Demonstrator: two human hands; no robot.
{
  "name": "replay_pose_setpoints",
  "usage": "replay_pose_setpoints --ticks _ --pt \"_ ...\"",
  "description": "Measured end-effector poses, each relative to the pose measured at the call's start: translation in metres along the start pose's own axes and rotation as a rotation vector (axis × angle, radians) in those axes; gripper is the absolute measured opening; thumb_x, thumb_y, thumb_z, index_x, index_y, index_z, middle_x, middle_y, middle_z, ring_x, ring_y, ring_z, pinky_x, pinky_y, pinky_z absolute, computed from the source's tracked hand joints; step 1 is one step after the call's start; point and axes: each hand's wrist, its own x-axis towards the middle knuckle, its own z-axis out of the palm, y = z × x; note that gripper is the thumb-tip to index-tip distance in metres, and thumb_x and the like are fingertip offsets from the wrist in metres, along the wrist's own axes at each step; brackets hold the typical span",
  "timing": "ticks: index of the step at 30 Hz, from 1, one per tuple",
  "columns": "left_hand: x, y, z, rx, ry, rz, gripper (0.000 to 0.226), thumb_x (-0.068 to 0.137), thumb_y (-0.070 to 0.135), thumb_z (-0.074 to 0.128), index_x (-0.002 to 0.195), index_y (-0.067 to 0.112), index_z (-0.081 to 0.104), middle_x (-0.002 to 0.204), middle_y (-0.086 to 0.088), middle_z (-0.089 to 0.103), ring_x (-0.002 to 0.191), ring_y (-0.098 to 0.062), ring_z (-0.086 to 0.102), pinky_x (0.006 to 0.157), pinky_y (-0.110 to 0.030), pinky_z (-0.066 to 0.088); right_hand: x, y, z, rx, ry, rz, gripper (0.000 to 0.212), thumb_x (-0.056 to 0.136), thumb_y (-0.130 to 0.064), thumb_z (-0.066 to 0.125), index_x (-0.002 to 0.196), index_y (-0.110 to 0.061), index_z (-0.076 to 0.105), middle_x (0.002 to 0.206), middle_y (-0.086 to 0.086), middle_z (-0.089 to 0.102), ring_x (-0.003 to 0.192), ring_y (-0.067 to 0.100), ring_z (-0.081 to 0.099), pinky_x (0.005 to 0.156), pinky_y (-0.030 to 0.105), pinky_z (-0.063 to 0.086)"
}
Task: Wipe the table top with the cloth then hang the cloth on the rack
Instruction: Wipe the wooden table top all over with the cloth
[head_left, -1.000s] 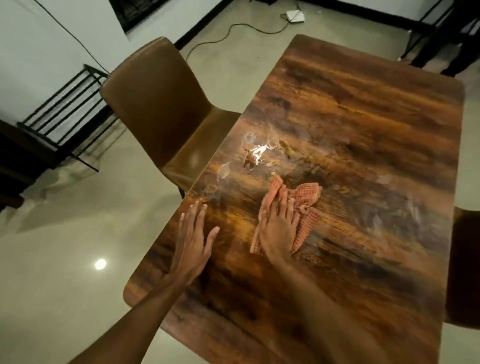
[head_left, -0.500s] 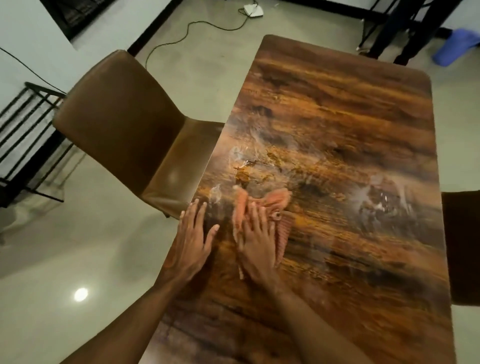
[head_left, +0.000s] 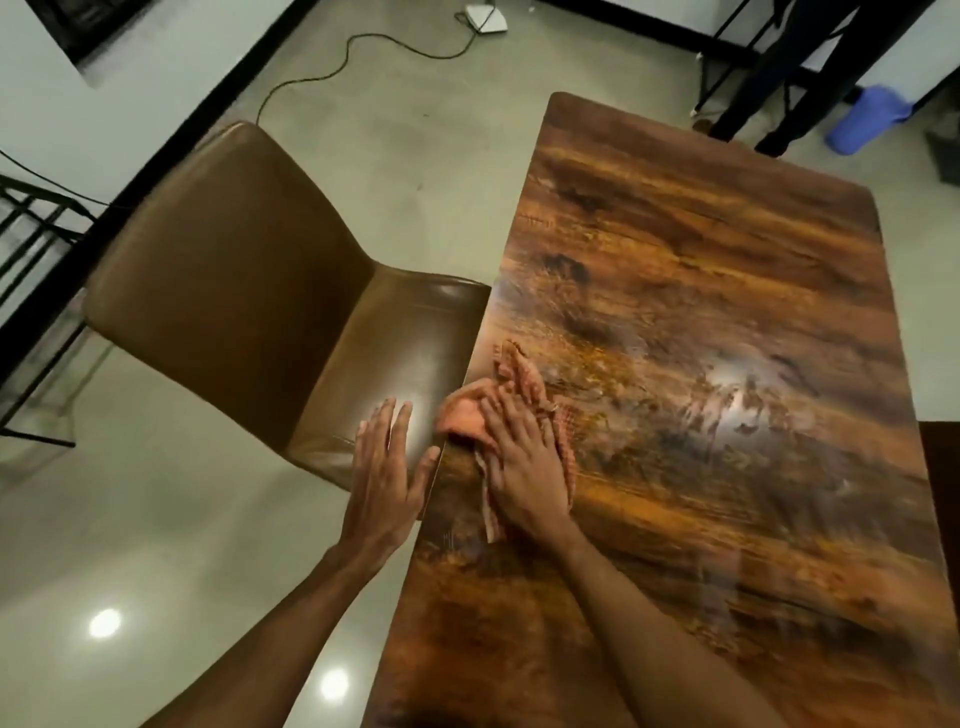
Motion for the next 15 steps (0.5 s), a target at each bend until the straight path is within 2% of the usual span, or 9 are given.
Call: replay_pose_setpoints --ticks 3,5,7,9,13,15 --pt "0.024 0.001 0.001 0.008 0.004 0.018 0.072 0.099 0.064 0.027 0.158 0.024 0.022 0.168 -0.003 0.015 0.155 -0.026 0.013 0.125 -0.044 0.005 0.067 0.024 -0.015 0.034 0.072 0.354 0.064 0.106 -0.049 0.015 0.165 -0.025 0.009 0.173 0.0 -0.002 0.159 0.023 -0.001 0.127 0.053 0.001" --pt "0.037 0.003 0.001 0.011 0.017 0.037 0.071 0.1 0.063 0.027 0.159 0.024 0.022 0.168 -0.002 0.014 0.155 -0.023 0.011 0.124 -0.038 0.0 0.092 0.005 -0.012 0.005 0.046 0.309 0.066 0.106 -0.048 0.012 0.165 -0.018 0.005 0.173 0.004 -0.007 0.159 0.024 -0.007 0.127 0.052 0.0" --pt "0.046 0.007 -0.001 0.016 0.026 0.058 0.071 0.1 0.062 0.027 0.158 0.022 0.023 0.168 -0.003 0.016 0.155 -0.021 0.013 0.124 -0.03 -0.006 0.101 -0.014 -0.006 -0.01 0.023 0.127 0.065 0.106 -0.048 0.014 0.165 -0.021 0.004 0.173 0.002 -0.004 0.159 0.021 -0.006 0.128 0.05 -0.001" --pt "0.058 0.01 -0.001 0.025 0.037 0.084 0.07 0.1 0.06 0.027 0.158 0.02 0.025 0.167 -0.005 0.018 0.154 -0.02 0.015 0.122 -0.025 -0.01 0.114 -0.007 -0.005 -0.008 0.037 0.043 0.065 0.105 -0.05 0.016 0.165 -0.026 0.008 0.173 -0.002 0.001 0.159 0.018 -0.003 0.128 0.048 0.0" --pt "0.078 0.015 -0.003 0.04 0.05 0.144 0.066 0.102 0.053 0.034 0.158 0.019 0.025 0.168 -0.004 0.017 0.155 -0.018 0.013 0.124 -0.029 -0.007 0.14 0.023 -0.018 0.027 0.053 0.234 0.066 0.104 -0.052 0.012 0.165 -0.028 0.006 0.173 -0.002 -0.002 0.159 0.017 -0.004 0.128 0.052 0.003" --pt "0.084 0.021 -0.004 0.024 0.049 0.166 0.066 0.102 0.051 0.036 0.158 0.018 0.024 0.168 -0.004 0.016 0.155 -0.018 0.011 0.125 -0.034 -0.003 0.123 0.016 -0.017 0.039 0.068 0.245 0.064 0.106 -0.051 0.013 0.165 -0.028 0.003 0.173 -0.002 -0.006 0.158 0.016 -0.01 0.128 0.052 -0.001"
